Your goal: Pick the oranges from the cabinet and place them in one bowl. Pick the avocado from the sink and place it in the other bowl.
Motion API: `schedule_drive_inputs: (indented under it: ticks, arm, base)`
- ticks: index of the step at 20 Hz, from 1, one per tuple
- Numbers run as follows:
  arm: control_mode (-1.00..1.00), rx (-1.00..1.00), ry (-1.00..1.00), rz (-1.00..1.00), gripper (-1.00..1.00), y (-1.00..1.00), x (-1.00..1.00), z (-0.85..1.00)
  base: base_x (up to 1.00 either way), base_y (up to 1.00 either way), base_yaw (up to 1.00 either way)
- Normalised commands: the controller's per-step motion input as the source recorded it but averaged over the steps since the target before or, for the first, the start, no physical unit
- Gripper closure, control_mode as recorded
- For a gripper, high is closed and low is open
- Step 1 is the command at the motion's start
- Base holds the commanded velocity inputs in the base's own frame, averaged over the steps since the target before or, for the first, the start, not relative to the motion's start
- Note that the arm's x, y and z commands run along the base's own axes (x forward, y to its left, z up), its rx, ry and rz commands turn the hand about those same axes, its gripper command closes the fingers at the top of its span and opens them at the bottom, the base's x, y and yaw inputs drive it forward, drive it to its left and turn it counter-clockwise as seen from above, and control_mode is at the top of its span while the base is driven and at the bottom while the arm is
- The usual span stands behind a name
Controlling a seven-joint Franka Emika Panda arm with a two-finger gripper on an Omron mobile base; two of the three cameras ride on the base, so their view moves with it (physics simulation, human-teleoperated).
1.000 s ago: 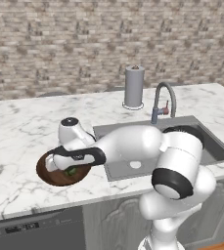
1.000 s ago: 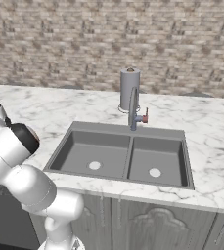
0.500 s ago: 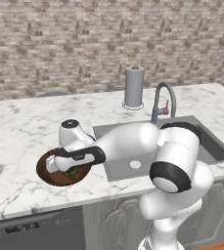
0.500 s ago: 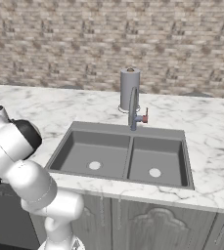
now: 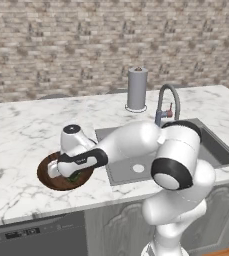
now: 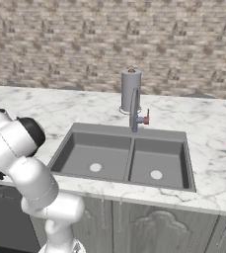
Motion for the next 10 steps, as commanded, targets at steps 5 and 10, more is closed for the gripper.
schedule_drive_inputs:
  ticks: [5,10]
  arm:
    - [-1.00,0.00,0.00,-0.01,1.00,0.00,0.06,-0.09]
    - [-1.00,0.00,0.00,-0.01,1.00,0.02,0.06,-0.07]
  base:
    - [0.00,0.00,0.00]
    - [0.00,0.00,0.00]
